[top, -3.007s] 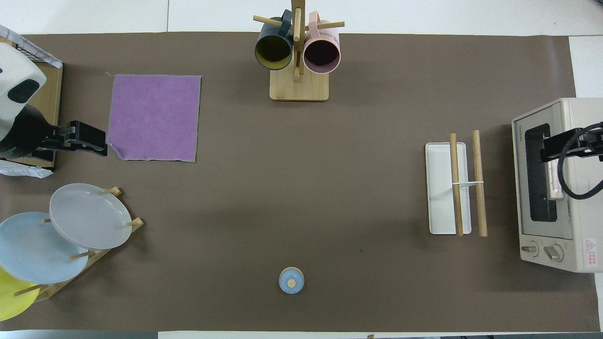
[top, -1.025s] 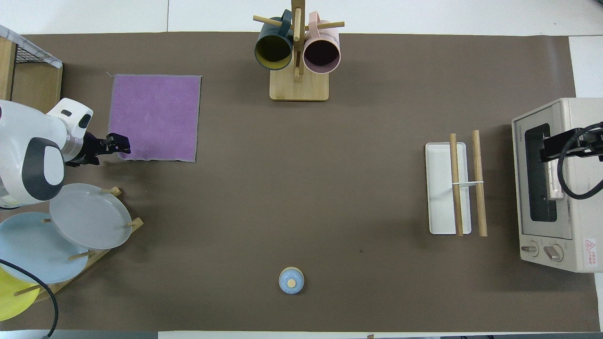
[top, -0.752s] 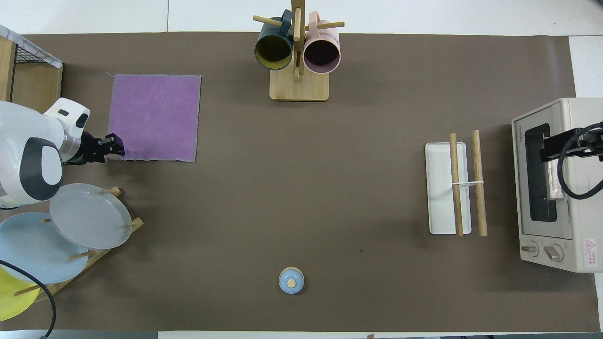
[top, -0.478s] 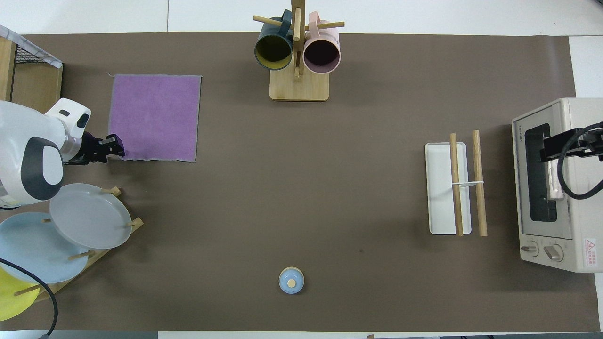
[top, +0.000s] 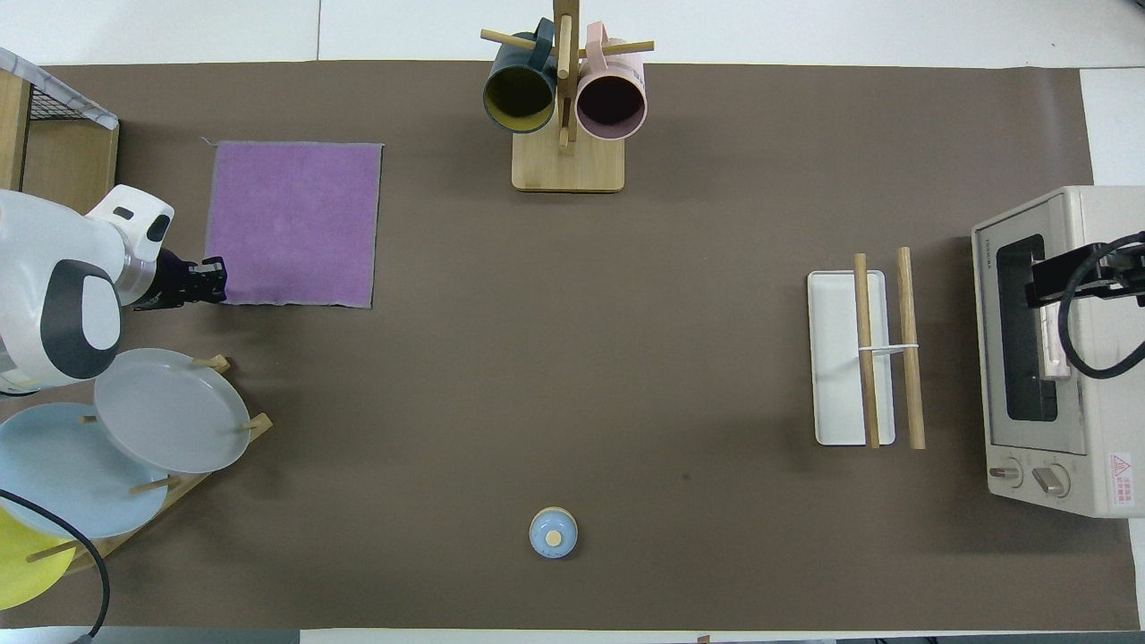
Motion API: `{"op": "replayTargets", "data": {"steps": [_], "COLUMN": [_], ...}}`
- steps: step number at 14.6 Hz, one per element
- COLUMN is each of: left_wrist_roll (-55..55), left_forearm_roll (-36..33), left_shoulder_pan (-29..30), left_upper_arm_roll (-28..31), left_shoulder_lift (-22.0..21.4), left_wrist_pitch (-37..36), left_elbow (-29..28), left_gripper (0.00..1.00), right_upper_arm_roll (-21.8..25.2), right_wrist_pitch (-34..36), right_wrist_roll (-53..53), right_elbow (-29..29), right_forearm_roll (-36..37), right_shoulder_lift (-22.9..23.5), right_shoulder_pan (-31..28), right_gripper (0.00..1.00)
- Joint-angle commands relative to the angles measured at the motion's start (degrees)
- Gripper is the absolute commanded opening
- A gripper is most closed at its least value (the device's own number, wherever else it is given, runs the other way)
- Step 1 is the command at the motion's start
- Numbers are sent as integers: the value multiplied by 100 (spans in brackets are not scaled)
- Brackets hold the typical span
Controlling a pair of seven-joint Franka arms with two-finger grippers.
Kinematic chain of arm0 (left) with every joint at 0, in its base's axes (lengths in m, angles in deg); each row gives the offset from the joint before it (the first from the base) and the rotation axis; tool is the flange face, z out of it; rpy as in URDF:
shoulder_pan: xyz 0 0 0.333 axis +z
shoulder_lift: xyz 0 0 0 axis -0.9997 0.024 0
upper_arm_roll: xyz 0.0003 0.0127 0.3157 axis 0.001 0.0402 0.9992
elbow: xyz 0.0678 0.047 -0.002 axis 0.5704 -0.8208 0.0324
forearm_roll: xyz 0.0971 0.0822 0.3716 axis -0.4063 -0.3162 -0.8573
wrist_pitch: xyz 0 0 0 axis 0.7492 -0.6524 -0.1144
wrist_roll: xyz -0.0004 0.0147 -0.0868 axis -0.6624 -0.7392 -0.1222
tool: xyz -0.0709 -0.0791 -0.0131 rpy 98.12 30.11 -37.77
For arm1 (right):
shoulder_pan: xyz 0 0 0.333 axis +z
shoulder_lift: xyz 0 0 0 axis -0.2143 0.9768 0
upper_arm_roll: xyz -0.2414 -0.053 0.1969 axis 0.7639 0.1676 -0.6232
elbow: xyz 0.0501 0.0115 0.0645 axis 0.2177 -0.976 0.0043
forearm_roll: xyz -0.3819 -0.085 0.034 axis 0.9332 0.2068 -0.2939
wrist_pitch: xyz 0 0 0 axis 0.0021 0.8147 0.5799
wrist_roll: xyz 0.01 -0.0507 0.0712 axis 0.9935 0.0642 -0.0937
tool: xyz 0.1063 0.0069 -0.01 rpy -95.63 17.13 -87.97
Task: Fold towel and hang on rack
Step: 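Move the left gripper to the purple towel's edge nearest the robot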
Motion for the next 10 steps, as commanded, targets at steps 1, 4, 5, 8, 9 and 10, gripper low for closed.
{"op": "replayTargets", "data": {"steps": [1, 4, 5, 8, 9, 10], "left_wrist_roll": [-9, 44, 62, 255, 299, 421], "left_forearm_roll": [71, 10, 1, -183, -349, -420], "left_shoulder_pan": [-13, -48, -56, -65, -135, -249], "left_upper_arm_roll": [1, 1, 1, -8, -8, -17], "left_shoulder_lift": [75, 75, 75, 5, -65, -144], "left_wrist_pitch": [18, 53, 53, 53, 131, 289], "left_elbow": [114, 123, 123, 123, 123, 114], "left_gripper": [0, 0, 0, 0, 0, 0], "right_upper_arm_roll": [-46, -46, -46, -46, -46, -46], "right_wrist_pitch": [-59, -59, -59, -68, -68, -68], "right_wrist_roll": [-76, -76, -76, -76, -76, -76], "right_elbow": [-162, -162, -162, -162, -162, -162], "right_forearm_roll": [8, 8, 8, 8, 8, 8], "right_shoulder_lift": [-131, -131, -131, -131, -131, -131], "right_shoulder_pan": [-87, -87, -87, -87, -87, -87], "right_gripper": [100, 100, 100, 100, 100, 100]}}
